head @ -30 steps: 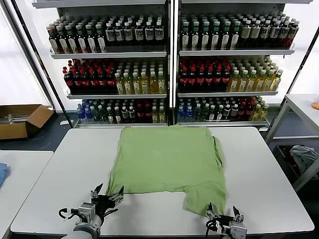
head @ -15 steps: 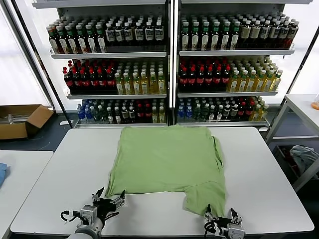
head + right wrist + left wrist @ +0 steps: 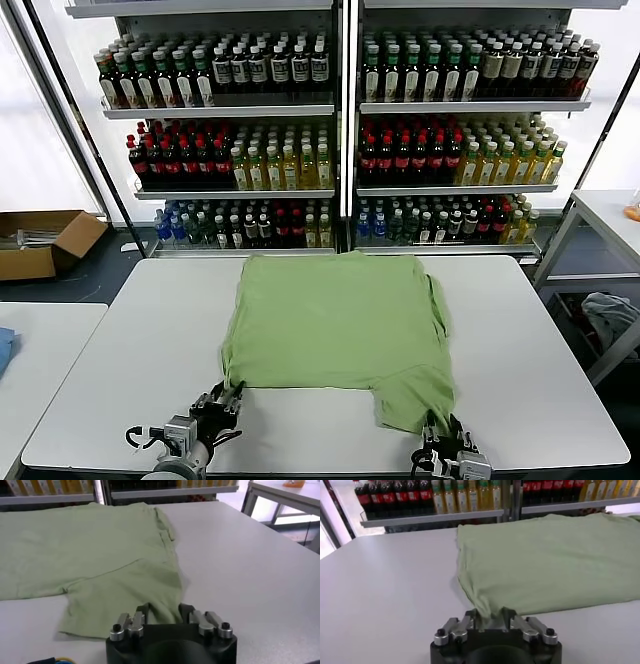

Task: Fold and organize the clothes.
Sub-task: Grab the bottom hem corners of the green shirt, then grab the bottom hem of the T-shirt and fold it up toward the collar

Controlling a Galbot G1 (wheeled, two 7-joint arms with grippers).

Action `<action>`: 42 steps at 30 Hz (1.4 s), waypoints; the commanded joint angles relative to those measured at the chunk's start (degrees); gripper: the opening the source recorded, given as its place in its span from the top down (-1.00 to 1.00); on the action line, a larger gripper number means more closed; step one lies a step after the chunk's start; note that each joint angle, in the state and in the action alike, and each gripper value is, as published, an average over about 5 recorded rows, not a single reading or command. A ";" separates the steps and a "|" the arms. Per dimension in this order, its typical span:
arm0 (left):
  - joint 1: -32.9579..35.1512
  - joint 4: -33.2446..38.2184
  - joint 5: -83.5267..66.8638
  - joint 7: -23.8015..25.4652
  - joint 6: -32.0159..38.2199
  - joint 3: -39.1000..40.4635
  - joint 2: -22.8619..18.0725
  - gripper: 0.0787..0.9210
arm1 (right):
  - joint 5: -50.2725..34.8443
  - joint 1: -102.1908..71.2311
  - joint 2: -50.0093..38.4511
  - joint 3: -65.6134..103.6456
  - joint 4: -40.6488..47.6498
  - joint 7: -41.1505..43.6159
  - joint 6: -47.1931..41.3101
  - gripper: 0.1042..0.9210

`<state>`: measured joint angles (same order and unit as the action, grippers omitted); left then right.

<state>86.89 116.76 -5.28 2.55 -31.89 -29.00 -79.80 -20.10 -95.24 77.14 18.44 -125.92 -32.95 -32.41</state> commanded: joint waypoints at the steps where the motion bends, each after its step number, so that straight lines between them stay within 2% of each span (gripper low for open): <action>1: 0.17 -0.41 0.16 0.23 -0.11 0.31 -0.25 0.48 | -0.51 0.03 0.03 0.35 0.18 -0.14 -0.18 0.68; 5: -0.05 -1.07 0.16 0.50 0.01 0.36 -0.44 0.75 | -0.88 0.08 -0.06 0.80 0.14 -0.14 -0.18 0.93; 10: -0.49 -0.84 -0.50 0.57 1.33 0.02 -0.69 0.97 | -1.15 0.67 -0.11 1.95 -0.42 1.27 0.30 0.99; 16: -1.94 2.00 -3.51 -0.69 6.88 -0.62 -1.23 0.98 | -0.17 3.32 -0.22 4.27 -3.58 6.68 2.61 0.99; 23: -4.79 2.71 -4.58 -1.75 11.06 -0.75 -1.27 0.98 | 6.14 8.01 -0.01 4.90 -4.31 11.93 5.78 0.99; 29: -7.70 -0.42 -5.78 -1.67 12.36 -0.26 -0.55 0.98 | 9.03 14.54 0.33 4.57 1.46 13.69 7.85 0.99; 42: -19.43 -10.57 -9.75 -1.92 12.60 1.52 2.24 0.98 | 9.21 30.34 0.45 2.70 14.35 12.45 7.26 0.99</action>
<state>76.18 113.43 -12.59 0.71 -20.74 -28.26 -78.65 -12.26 -73.99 77.57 21.16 -118.70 -21.42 -25.97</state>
